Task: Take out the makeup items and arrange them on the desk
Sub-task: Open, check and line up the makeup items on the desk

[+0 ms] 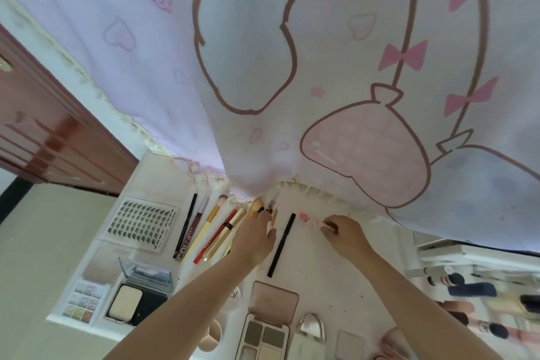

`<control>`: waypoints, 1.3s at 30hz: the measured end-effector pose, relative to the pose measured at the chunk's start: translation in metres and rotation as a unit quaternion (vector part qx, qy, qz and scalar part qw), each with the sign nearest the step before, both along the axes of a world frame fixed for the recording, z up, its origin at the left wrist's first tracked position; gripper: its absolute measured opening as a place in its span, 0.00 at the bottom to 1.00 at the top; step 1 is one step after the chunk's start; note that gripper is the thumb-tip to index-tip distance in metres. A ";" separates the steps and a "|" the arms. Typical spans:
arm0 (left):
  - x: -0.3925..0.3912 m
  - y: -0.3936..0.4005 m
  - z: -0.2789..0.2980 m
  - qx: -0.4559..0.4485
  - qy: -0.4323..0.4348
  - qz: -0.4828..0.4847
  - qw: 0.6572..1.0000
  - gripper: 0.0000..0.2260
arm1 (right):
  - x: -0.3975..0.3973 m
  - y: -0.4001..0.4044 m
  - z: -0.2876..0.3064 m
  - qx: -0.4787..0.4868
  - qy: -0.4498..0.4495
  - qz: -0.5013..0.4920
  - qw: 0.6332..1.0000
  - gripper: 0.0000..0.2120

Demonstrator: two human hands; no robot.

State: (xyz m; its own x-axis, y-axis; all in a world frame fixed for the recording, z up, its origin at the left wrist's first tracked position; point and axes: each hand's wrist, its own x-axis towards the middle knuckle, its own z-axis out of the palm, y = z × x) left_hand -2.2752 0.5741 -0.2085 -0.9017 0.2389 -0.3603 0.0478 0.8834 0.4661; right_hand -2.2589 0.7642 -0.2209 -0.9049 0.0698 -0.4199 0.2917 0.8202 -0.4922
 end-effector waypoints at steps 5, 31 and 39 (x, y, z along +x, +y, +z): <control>-0.009 0.023 0.038 0.174 -0.123 0.086 0.973 0.12 | 0.026 0.010 0.050 -0.287 0.075 -0.177 0.939 0.06; 0.052 0.089 0.174 0.280 -0.067 -0.200 0.936 0.15 | 0.087 0.059 0.183 -0.275 0.307 -0.142 0.900 0.12; 0.031 0.048 0.164 0.253 -0.067 -0.101 0.960 0.16 | 0.095 0.115 0.201 -0.318 0.391 -0.288 0.814 0.16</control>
